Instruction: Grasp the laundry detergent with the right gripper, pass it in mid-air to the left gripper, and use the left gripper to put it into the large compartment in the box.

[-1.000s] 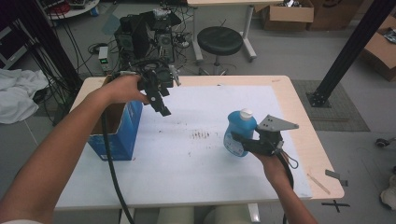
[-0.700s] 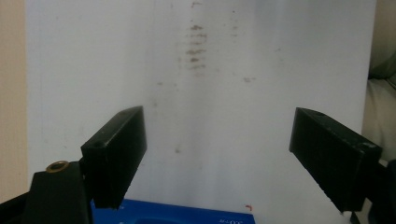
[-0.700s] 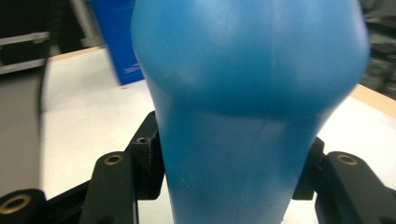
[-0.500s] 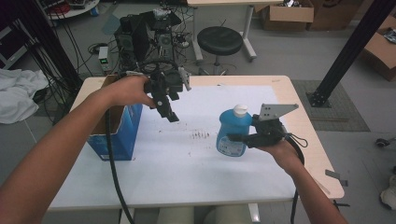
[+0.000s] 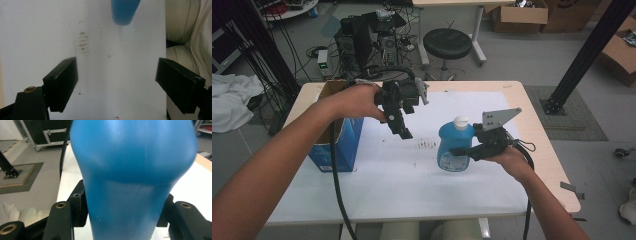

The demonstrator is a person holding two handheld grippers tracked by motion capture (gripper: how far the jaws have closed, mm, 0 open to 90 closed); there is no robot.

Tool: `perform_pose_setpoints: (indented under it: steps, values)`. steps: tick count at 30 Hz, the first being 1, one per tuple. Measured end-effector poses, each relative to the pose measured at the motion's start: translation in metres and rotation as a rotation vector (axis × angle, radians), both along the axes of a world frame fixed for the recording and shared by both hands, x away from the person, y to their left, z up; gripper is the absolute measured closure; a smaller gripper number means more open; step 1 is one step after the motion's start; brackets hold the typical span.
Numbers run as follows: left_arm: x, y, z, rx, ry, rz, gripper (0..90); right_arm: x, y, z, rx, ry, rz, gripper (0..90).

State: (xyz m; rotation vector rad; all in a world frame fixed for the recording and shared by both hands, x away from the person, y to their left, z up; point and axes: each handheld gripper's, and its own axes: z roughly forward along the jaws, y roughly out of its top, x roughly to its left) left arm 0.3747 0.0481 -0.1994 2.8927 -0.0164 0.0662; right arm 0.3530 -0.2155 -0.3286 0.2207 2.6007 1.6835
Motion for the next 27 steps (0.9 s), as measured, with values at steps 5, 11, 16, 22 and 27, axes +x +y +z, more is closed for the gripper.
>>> perform_pose_setpoints:
  steps: [5,11,16,22,27]
  values:
    - [-0.006,-0.004,0.001,-0.013,0.001,0.001,18.8,0.004,0.007,-0.003,-0.017,0.001,0.047,44.0]
    - [-0.012,-0.009,0.000,-0.014,0.005,-0.010,18.7,0.006,0.017,-0.007,-0.023,-0.005,0.085,44.0]
    - [-0.015,-0.011,0.000,-0.005,0.005,-0.016,18.6,0.007,0.027,-0.010,-0.027,-0.009,0.112,44.0]
    - [-0.016,-0.013,-0.002,0.002,0.012,-0.016,18.6,0.008,0.039,-0.012,-0.024,-0.011,0.139,44.1]
    - [-0.015,-0.014,-0.003,0.006,0.022,-0.013,18.6,0.011,0.048,-0.014,-0.022,-0.020,0.151,44.1]
